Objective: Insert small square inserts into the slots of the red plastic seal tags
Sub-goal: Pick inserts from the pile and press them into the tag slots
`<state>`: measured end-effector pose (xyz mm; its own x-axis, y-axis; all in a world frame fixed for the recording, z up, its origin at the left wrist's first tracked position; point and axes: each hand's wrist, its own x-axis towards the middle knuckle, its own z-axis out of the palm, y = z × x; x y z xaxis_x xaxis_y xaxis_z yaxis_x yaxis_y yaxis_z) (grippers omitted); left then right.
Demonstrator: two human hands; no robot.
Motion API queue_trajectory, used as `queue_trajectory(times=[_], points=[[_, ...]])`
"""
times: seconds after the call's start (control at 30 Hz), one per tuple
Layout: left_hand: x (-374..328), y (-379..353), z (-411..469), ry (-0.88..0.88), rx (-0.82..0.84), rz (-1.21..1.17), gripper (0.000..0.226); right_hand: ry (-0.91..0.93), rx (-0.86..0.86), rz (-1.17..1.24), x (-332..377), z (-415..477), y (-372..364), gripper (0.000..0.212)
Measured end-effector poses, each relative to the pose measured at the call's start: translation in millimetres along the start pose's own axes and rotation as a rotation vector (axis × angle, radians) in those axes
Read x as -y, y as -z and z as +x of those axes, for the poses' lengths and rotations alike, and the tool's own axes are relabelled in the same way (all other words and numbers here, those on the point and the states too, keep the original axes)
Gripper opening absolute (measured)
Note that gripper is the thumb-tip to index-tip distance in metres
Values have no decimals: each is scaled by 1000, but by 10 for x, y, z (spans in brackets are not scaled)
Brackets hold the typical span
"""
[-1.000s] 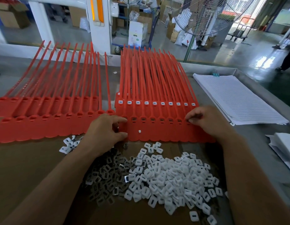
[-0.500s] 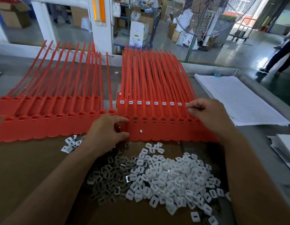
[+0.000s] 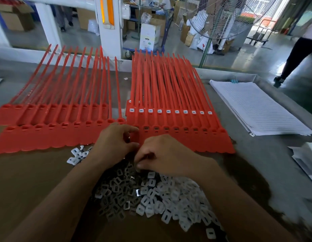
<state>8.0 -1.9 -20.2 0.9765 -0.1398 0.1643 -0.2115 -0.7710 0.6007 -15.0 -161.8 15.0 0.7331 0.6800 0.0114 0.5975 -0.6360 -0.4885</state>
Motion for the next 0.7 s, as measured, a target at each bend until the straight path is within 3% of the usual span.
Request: queue_trajectory(times=[0.23,0.57,0.7], points=[[-11,-2,1,7,-5,-16,45,-14,-7,-69,83,43,-155,22],[5,-3,11,-20,-25,-19,44,-45,-15,46,83,18,-116,9],[12,-10,28,-20,-25,-4,44,-45,-18,92,63,8,-82,15]])
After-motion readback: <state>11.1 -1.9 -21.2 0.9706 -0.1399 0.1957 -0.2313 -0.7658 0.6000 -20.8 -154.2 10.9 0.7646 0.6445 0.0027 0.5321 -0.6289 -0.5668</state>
